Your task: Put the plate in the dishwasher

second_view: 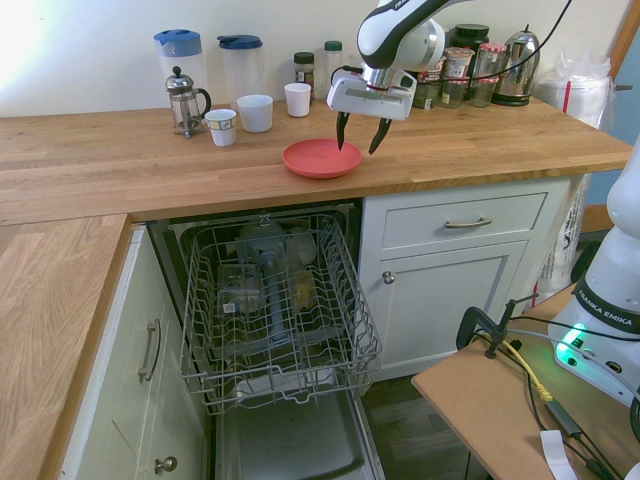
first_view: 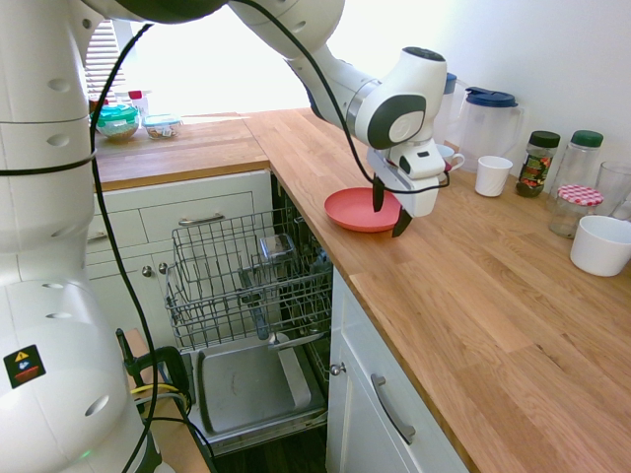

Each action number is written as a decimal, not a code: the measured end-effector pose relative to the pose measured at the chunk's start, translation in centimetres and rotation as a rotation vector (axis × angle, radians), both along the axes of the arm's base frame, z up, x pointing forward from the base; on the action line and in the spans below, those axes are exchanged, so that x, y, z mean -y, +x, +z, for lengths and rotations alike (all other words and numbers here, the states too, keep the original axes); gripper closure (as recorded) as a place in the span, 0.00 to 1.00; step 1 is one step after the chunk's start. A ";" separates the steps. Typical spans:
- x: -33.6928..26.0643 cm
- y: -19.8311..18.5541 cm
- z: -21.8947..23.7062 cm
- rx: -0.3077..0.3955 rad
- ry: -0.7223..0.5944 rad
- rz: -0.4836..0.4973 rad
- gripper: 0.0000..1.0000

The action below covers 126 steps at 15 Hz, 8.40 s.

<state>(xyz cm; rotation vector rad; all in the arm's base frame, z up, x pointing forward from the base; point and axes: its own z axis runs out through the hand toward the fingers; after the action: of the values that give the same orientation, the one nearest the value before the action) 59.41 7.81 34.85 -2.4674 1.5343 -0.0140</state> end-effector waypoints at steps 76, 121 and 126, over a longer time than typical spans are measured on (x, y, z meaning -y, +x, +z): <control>-48.6 -23.3 11.5 0.609 -1.319 1.226 1.00; -49.8 -26.4 -19.6 0.610 -1.153 1.284 0.00; -49.9 -26.5 -20.5 0.615 -1.109 1.303 0.00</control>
<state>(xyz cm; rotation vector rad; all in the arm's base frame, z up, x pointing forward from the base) 32.90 57.71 14.35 -3.1247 -0.6763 -1.4867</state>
